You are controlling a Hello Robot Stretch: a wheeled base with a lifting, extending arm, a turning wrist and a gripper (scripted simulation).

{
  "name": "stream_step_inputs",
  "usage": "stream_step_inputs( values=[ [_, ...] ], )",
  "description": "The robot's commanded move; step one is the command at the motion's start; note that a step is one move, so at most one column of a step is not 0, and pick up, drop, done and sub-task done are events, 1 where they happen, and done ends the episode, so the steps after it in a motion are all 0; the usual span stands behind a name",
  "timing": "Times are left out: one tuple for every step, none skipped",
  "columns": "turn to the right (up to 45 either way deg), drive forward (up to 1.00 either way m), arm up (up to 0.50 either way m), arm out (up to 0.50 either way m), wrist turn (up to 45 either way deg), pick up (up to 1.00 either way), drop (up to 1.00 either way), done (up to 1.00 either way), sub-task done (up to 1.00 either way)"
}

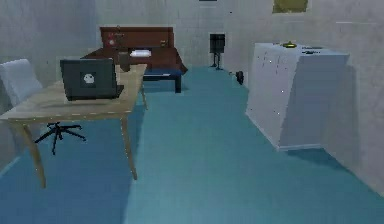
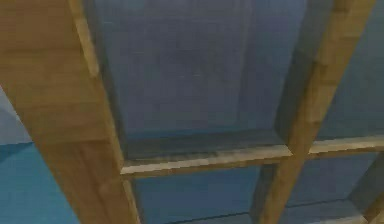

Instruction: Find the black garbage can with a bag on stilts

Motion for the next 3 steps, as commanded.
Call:
stream_step_inputs(
  values=[
    [-12.0,0.00,0.00,0.00,0.0,0.00,0.00,0.00,0.00],
    [0.0,0.20,0.00,0.00,0.0,0.00,0.00,0.00,0.00],
    [15.0,0.00,0.00,0.00,0.0,0.00,0.00,0.00,0.00]
  ],
)
